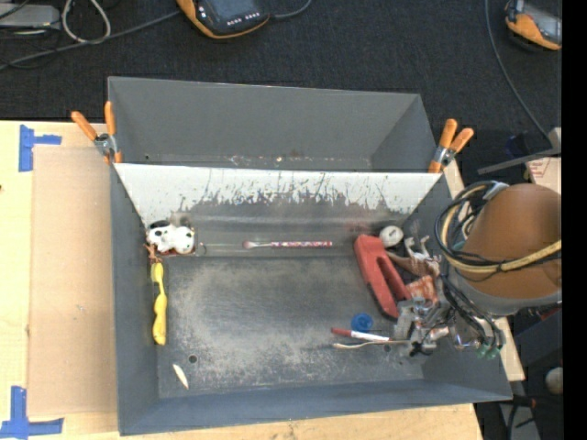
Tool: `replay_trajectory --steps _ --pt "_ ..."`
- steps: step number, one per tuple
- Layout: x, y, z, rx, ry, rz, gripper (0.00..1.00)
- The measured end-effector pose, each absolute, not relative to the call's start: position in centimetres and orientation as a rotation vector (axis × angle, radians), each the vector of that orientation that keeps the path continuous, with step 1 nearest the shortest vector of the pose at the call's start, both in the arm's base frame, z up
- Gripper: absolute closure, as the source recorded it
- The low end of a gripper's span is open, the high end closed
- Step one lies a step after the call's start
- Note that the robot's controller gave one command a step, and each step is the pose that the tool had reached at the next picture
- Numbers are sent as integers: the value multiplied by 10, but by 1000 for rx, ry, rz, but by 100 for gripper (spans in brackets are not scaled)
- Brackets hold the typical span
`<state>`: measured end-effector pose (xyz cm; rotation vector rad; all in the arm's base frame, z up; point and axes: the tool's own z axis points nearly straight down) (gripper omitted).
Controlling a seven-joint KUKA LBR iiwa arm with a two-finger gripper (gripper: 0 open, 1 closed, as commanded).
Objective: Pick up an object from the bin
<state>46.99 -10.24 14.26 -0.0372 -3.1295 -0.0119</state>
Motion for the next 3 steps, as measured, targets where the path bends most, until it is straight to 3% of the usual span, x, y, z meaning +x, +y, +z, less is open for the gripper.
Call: replay_trajectory --steps 1,3 --pt "472 -103 177 -38 -3139 -9 100" --pt "473 -102 209 -37 -3138 -9 100"
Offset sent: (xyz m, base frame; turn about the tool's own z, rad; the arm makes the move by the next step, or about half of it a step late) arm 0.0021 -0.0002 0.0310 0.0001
